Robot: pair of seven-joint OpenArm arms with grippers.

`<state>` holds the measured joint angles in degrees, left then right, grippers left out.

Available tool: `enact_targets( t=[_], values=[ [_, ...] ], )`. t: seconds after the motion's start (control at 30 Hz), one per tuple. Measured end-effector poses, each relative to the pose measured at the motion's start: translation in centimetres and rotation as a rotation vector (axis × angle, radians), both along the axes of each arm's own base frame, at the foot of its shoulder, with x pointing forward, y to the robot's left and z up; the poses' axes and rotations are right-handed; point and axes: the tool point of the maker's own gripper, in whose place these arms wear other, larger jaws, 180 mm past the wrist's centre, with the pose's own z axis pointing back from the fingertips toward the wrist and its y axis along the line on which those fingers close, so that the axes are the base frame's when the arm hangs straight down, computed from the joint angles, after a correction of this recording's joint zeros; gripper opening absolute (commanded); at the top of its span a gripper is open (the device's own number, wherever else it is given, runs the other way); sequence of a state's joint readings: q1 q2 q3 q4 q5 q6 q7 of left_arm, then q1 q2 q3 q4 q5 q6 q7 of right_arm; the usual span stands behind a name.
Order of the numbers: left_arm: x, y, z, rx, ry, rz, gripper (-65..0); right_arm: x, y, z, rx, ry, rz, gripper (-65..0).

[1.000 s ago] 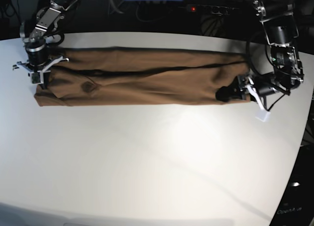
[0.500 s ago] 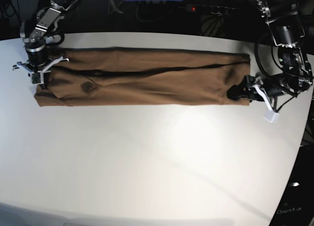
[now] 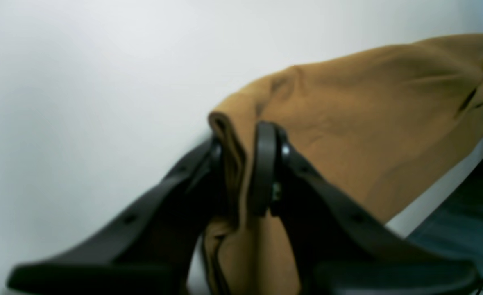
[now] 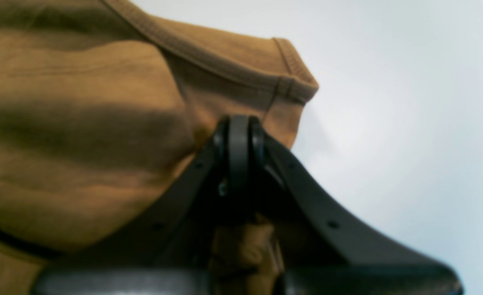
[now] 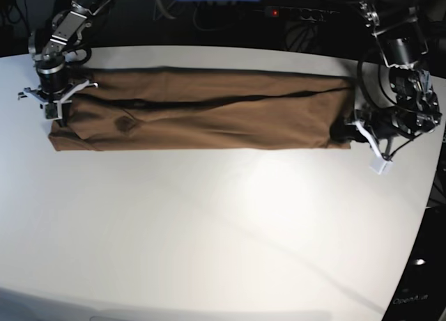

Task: Fold the T-shirt properly
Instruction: 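Pinch the strip's end with the left gripper, then lift the pinched strip end with the left gripper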

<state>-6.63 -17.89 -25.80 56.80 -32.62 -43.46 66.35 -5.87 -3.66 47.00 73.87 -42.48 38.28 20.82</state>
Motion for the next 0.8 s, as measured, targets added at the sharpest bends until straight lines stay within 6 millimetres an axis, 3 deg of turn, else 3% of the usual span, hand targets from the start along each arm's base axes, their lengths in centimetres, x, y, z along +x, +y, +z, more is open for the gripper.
enact_targets(
  t=[0.17, 0.3, 0.8],
  values=[
    [0.1, -1.5, -0.2, -0.033, -0.003, 0.002, -54.9, 0.0, 0.0, 0.0, 0.000, 0.001, 0.000, -64.7],
    [0.2, -2.9, -0.3, -0.064, -0.005, -0.002, -63.8, 0.0, 0.0, 0.0, 0.000, 0.001, 0.000, -64.7],
    [0.2, -2.9, 0.1, -0.028, -0.013, -0.021, -62.6, 0.0, 0.0, 0.0, 0.000, 0.000, 0.002, -64.7]
  ],
)
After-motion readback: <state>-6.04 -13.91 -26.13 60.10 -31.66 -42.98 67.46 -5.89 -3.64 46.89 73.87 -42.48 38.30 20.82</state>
